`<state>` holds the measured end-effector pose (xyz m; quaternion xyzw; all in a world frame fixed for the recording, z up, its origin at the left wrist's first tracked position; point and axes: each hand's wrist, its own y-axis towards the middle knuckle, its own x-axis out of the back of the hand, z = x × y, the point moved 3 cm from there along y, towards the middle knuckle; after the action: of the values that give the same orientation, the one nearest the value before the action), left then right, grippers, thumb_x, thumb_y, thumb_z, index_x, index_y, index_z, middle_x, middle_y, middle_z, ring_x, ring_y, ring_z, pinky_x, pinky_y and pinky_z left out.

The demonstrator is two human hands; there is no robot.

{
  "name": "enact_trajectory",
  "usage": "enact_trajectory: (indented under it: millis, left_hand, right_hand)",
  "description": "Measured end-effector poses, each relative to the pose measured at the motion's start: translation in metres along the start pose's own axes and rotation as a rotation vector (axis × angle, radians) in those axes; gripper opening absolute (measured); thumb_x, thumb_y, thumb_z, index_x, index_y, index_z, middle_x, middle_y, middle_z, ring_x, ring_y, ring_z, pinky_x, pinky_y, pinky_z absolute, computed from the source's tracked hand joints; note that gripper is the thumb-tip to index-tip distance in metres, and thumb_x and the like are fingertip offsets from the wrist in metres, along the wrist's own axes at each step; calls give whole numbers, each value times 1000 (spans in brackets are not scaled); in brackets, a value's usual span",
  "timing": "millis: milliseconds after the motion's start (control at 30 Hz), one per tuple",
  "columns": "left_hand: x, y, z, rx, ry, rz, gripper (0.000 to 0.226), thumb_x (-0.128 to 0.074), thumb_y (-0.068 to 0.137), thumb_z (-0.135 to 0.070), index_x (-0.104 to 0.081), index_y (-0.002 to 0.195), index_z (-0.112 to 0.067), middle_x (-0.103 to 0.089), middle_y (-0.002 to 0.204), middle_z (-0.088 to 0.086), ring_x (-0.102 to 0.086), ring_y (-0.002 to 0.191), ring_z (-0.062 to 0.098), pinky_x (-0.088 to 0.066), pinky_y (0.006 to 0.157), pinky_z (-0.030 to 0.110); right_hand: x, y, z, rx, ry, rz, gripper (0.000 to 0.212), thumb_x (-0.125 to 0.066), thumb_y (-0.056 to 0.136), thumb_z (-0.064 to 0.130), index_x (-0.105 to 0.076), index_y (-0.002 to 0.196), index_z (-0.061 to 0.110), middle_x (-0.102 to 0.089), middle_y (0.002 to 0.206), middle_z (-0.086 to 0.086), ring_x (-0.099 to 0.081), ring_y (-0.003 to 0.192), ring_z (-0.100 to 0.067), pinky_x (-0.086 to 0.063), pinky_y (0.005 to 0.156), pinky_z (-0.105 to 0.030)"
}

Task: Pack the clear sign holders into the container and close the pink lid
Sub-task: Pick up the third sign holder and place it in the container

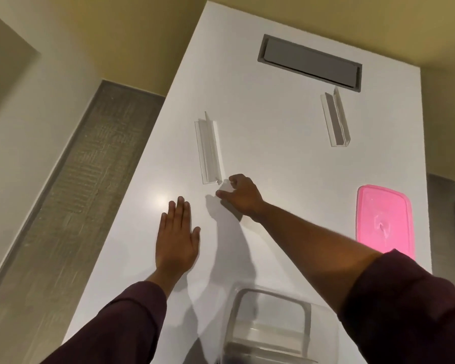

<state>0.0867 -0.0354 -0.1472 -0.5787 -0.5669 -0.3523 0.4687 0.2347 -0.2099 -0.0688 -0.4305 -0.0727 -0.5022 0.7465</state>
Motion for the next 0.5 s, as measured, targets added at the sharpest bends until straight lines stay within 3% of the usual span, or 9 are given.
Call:
enact_trajectory:
  millis: [167,267,333,367,433,500]
  left_hand:
    - [-5,1,2,16,-1,-15,72,-32,99,-44,-4,159,-15,2,170,2,1,156,23,-10,126,43]
    - [-6,1,3,27,5,-19,73,-33,98,-44,-4,159,-16,2,170,1,1,156,22,-10,126,43]
    - [-5,1,2,39,-1,-18,74,-33,98,-44,-3,160,-17,2,170,1,1,156,22,-9,126,43]
    - [-4,1,2,43,0,-15,74,-33,98,-44,-3,160,-17,3,170,1,2,156,21,-9,126,43]
    - [-3,1,1,40,9,-12,74,-33,98,-44,-3,160,-17,3,170,1,2,156,22,-10,125,44]
    - [-3,1,2,31,12,-20,73,-33,98,-44,-3,159,-16,3,170,2,2,156,22,-10,125,44]
  right_hand:
    - [-11,34,23,-16,-102,-118,87,-74,76,60,-45,141,10,-48,142,-11,-57,125,-31,-50,102,-44]
    - [-12,48,34,-14,-209,-156,59,-67,82,56,-58,116,8,-59,120,-11,-63,108,-32,-55,88,-39]
    - [-11,51,39,16,-269,-162,25,-62,85,35,-56,83,12,-61,93,-6,-67,96,-34,-49,72,-32]
    - [-9,52,40,21,-271,-172,19,-60,83,25,-50,72,15,-60,85,-5,-68,92,-35,-46,69,-31]
    - [-3,48,40,6,-238,-205,17,-55,82,18,-46,69,17,-65,88,-10,-68,89,-35,-50,70,-32]
    - [4,41,33,-27,-146,-224,9,-52,86,21,-51,80,14,-68,96,-13,-65,89,-34,-54,75,-35]
